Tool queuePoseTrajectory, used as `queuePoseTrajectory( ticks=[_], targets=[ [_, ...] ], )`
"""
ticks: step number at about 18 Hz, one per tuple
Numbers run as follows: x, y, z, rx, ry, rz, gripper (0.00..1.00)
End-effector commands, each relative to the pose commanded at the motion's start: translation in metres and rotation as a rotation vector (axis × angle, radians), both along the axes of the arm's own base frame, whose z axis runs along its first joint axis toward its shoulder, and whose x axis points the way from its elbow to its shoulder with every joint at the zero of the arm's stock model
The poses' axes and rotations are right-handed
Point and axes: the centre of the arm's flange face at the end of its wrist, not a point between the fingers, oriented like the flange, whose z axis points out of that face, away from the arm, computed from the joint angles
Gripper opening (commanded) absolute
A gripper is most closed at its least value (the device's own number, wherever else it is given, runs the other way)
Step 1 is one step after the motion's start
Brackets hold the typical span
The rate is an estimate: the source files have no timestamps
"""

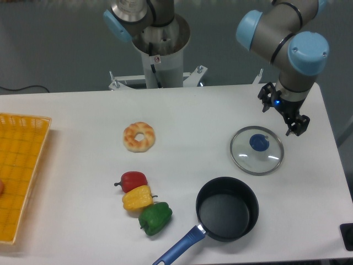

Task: Pick up the donuts
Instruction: 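Move the open gripper from beside the glass lid over the glazed donut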

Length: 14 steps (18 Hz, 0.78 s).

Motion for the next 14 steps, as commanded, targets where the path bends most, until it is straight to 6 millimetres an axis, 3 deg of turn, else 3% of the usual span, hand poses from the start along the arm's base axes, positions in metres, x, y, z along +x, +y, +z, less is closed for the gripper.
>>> queuePoseTrajectory(
  ticks=[5,7,14],
  targets=[
    [0.004,0.002,-0.004,0.012,-0.01,0.035,1.0],
    [0.023,-0.004,0.002,0.042,-0.009,0.091,1.0],
    [0.077,-0.017,-0.006,0.049,-0.031,0.294,1.0]
  ],
)
